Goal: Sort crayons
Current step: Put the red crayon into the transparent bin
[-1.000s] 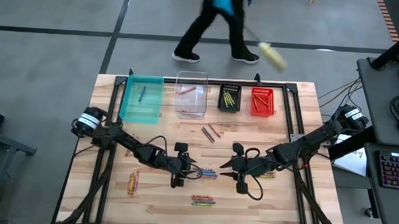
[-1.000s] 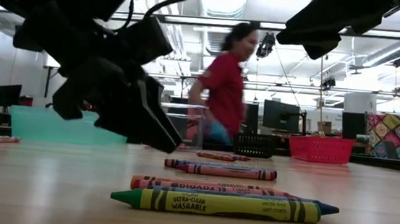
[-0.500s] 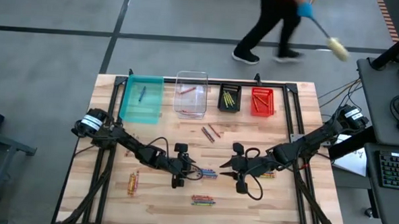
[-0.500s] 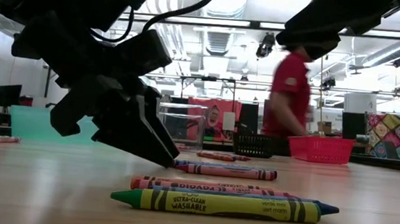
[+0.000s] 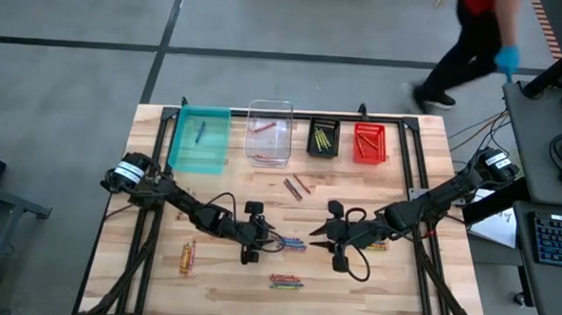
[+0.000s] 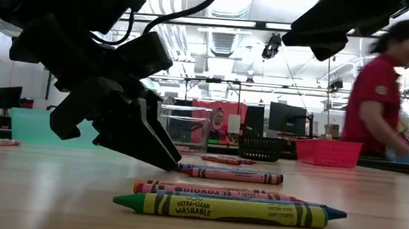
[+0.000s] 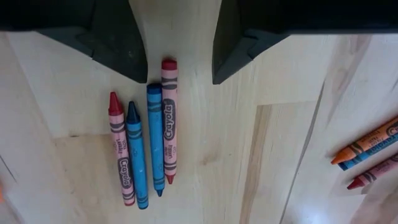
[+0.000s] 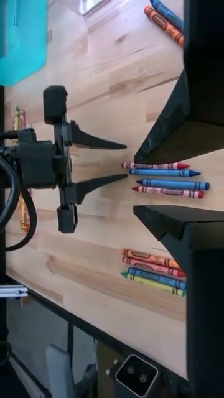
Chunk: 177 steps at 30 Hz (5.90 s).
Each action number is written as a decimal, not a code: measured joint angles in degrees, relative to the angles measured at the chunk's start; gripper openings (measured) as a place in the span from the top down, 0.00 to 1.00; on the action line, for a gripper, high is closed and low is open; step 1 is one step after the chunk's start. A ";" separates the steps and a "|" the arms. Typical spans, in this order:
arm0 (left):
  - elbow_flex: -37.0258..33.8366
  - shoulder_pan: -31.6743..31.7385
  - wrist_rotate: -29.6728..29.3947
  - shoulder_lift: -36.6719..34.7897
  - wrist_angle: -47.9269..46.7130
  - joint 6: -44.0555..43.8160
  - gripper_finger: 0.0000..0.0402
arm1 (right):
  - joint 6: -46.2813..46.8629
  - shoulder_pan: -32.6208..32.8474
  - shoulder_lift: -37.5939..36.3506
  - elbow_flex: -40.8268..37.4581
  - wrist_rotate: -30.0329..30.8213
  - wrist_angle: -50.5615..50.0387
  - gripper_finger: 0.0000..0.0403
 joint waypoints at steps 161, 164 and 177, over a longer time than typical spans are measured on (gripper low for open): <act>-1.22 -0.07 -3.39 3.69 5.40 -1.60 0.91 | 0.06 0.02 0.02 -0.02 0.45 0.07 0.74; -1.22 -0.07 -3.60 3.69 5.35 -1.64 0.98 | 0.04 0.02 0.02 -0.02 0.45 0.06 0.74; -1.47 0.11 -6.88 1.22 4.12 -0.77 1.00 | -1.44 -0.03 0.02 -0.02 0.47 0.59 0.74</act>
